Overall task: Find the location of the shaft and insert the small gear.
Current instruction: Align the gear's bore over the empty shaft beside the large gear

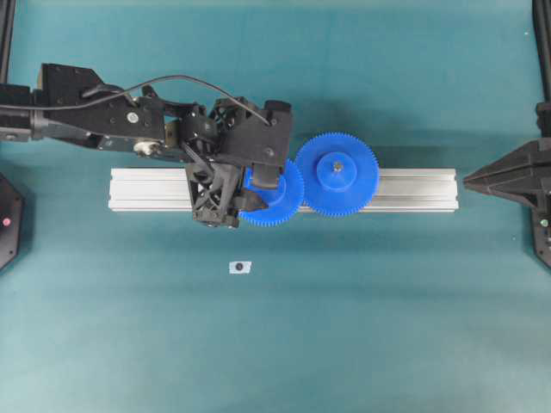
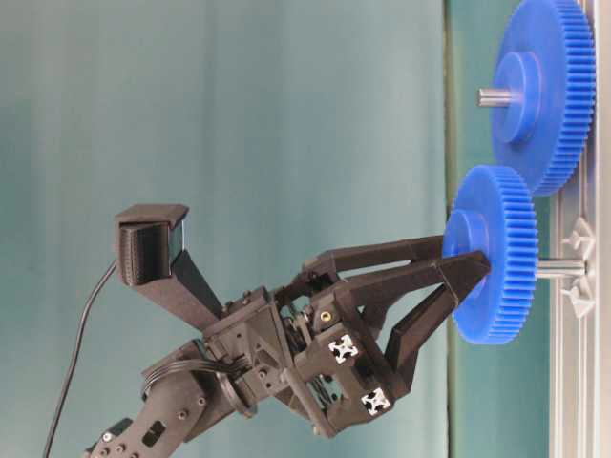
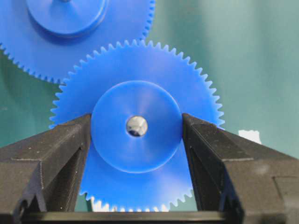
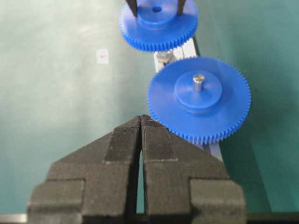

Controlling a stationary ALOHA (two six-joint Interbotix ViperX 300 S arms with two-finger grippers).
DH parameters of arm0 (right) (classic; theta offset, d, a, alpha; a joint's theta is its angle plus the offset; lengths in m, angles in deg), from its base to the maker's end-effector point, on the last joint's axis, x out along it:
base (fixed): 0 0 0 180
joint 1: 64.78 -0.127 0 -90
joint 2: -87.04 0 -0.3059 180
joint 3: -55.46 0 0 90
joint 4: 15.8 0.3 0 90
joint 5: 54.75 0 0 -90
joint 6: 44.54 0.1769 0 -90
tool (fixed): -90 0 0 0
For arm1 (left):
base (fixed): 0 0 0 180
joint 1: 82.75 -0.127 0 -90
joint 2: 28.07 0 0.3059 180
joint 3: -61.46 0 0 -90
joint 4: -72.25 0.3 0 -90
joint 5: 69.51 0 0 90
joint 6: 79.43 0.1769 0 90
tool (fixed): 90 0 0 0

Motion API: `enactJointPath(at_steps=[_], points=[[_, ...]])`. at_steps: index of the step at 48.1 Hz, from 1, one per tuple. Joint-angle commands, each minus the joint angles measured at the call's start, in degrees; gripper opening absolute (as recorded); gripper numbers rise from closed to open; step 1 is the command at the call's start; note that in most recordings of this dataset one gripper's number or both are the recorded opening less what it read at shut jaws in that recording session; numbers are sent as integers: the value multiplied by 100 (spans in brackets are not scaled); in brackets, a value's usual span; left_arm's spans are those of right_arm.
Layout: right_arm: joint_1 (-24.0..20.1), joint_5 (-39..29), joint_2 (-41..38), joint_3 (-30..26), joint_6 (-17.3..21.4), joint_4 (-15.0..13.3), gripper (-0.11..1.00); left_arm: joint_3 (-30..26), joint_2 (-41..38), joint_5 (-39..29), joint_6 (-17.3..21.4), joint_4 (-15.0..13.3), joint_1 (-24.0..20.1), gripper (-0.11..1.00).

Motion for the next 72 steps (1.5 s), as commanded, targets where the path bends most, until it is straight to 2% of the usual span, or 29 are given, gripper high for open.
enactJointPath(at_steps=[1,11,38,72], points=[[18,35,-35,-53,53,0,2,-26,97,-44,0,26,-53,66],[18,53,-35,-26,53,0,2,53,141,-308,9,26,-97,66],[18,62,-35,-18,53,0,2,105,193,-378,9,26,-141,66],[18,70,-35,-9,53,-9,2,-202,149,-352,-53,26,-132,66]])
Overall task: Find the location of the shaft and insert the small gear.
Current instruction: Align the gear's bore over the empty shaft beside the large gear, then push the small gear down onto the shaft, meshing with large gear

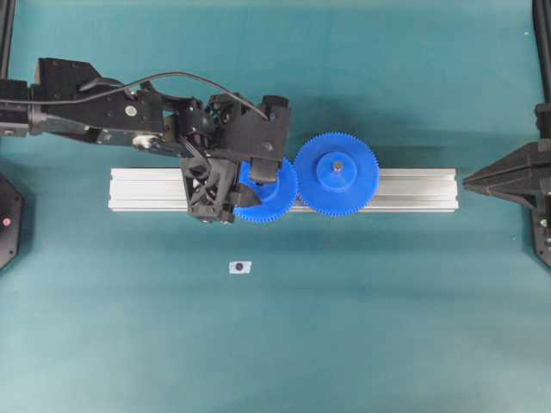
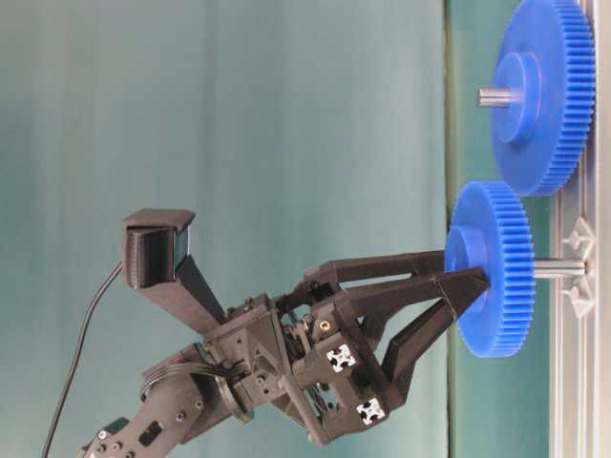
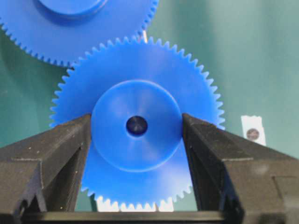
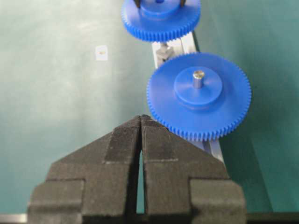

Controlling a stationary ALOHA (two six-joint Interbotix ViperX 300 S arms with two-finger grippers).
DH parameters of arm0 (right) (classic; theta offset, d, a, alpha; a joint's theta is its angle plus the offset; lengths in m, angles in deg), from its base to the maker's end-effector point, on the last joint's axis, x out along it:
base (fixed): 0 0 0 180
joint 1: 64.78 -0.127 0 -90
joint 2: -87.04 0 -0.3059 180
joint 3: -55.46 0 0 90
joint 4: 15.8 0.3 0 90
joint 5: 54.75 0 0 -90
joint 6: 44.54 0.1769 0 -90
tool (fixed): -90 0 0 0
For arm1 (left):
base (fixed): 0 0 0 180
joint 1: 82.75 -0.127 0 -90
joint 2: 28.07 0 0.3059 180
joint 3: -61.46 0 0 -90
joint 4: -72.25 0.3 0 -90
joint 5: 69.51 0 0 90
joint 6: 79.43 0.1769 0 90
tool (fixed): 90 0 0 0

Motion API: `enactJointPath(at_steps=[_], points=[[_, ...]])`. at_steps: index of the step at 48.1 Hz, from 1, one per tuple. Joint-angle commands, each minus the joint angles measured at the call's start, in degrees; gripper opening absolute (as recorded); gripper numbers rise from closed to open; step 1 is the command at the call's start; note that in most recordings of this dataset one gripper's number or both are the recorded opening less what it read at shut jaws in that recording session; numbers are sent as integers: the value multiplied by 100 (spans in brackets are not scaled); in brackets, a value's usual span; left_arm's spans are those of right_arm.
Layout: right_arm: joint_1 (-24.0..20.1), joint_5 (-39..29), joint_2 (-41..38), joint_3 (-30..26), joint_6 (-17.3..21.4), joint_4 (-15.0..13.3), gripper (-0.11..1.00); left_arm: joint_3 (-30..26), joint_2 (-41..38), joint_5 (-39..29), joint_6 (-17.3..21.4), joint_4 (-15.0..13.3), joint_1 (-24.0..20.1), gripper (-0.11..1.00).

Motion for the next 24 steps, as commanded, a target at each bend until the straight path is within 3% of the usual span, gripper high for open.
enactJointPath(at_steps=[1,21,24], points=[[9,44,-35,-53,53,0,2,-149,97,35,-26,18,-44,66],[9,44,-35,-62,53,0,2,-132,97,35,-167,18,-18,66],[9,44,-35,-62,53,0,2,-141,97,35,-158,18,18,70]])
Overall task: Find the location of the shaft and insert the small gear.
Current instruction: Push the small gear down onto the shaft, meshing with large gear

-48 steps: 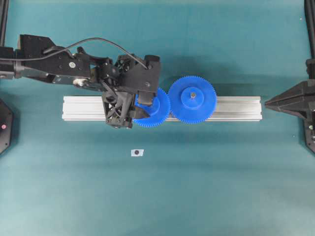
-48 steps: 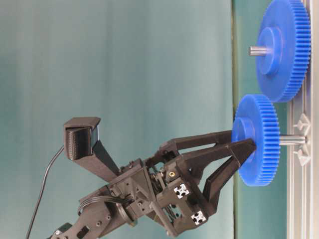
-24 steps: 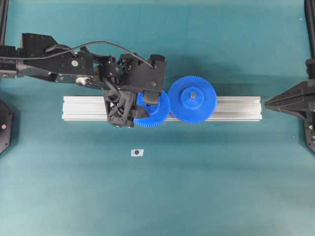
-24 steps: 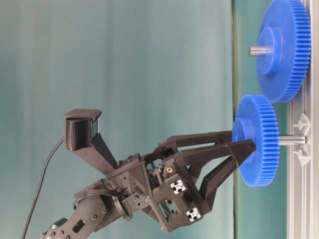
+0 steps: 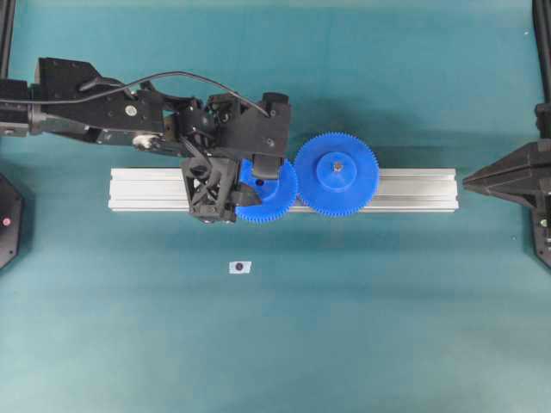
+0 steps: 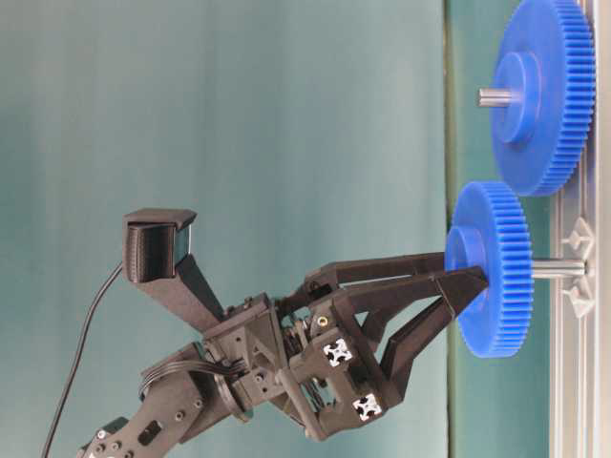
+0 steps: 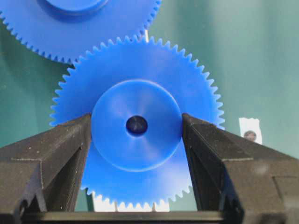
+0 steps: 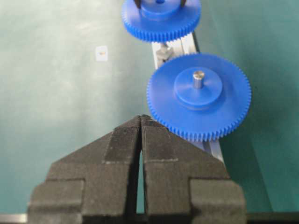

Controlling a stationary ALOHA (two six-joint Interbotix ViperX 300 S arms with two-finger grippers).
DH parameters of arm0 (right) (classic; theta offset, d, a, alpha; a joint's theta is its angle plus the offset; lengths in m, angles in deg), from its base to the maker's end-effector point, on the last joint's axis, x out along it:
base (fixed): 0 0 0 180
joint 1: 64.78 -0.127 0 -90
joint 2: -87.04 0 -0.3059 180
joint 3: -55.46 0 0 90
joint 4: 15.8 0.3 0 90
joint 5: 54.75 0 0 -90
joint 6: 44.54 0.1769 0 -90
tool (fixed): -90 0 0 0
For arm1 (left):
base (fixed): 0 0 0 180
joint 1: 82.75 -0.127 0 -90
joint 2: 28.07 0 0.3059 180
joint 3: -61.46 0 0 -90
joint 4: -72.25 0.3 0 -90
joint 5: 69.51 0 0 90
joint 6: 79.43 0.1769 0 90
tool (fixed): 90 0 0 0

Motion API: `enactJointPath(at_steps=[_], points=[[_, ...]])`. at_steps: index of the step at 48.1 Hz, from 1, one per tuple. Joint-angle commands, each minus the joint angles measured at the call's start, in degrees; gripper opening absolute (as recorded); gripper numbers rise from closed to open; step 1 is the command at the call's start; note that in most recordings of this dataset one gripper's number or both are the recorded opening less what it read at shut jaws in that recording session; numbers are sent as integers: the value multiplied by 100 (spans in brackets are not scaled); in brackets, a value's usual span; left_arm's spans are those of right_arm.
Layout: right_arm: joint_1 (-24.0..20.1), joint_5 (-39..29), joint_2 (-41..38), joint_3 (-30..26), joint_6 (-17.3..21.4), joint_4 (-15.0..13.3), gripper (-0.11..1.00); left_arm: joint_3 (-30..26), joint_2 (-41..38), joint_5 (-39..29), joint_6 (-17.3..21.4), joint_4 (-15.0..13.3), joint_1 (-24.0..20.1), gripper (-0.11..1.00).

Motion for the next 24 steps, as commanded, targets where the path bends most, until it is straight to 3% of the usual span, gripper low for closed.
enactJointPath(at_steps=[1,8,24], points=[[9,35,-35,-53,53,0,2,-141,88,26,9,26,18,73],[0,35,-35,-35,53,-9,2,-149,44,26,-26,26,53,88],[9,35,-18,-53,53,0,2,-448,62,-26,-9,26,70,88]])
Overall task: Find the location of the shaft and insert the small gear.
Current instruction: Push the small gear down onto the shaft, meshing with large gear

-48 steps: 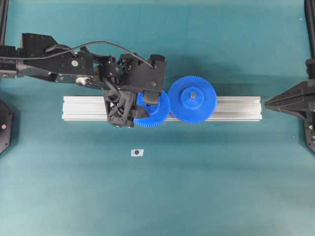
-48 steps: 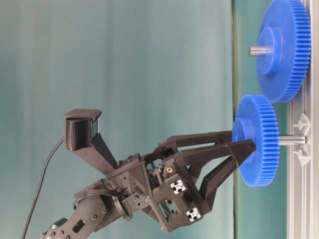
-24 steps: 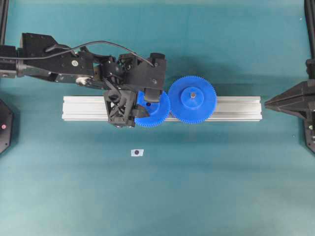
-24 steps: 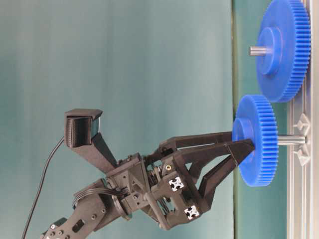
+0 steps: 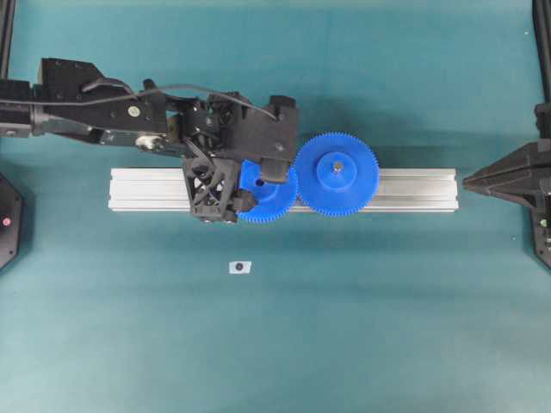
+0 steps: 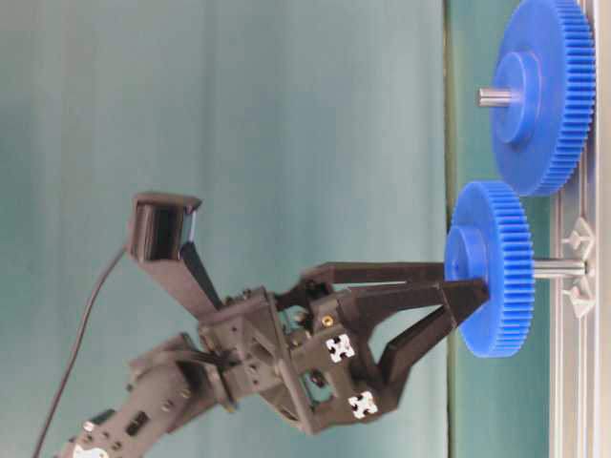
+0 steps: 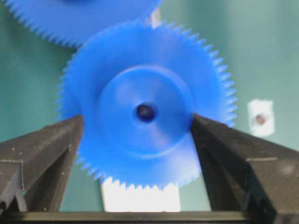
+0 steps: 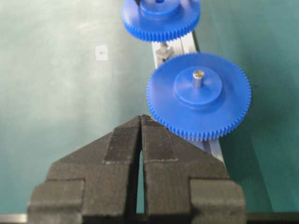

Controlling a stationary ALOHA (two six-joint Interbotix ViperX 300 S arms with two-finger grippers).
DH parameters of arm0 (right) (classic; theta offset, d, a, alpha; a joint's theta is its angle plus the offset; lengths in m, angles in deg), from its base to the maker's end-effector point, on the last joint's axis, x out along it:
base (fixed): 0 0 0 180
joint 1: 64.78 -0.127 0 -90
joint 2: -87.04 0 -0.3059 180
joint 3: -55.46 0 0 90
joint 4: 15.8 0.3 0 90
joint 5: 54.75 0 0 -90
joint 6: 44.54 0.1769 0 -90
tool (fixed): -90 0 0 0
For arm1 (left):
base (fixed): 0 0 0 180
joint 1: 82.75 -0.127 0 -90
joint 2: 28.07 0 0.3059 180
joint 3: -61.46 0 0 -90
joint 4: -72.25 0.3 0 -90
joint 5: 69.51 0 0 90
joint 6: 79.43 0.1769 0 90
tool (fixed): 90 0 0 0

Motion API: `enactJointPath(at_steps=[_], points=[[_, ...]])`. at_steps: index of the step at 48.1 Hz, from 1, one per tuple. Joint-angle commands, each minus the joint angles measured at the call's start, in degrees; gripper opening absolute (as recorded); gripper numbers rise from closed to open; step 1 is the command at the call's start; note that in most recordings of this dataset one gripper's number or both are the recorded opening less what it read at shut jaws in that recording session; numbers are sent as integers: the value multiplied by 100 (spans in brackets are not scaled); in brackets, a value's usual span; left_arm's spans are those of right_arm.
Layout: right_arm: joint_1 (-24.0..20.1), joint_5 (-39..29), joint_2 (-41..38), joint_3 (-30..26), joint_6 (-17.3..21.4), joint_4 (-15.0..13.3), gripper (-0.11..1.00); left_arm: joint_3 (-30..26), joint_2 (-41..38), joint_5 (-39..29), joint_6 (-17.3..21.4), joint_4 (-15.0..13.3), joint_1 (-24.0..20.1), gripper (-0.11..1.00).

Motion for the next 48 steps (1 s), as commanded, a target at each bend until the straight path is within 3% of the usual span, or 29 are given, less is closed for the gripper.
enactJointPath(at_steps=[1,16,29,48], points=[[18,35,-18,-44,53,0,2,-229,105,18,-9,18,18,88],[18,62,-18,-44,53,0,2,-369,97,0,26,18,-9,88],[18,79,-18,-44,53,0,2,-360,132,-18,44,18,-387,88],[18,79,-18,-26,53,0,2,-360,-255,-18,105,18,-387,88]])
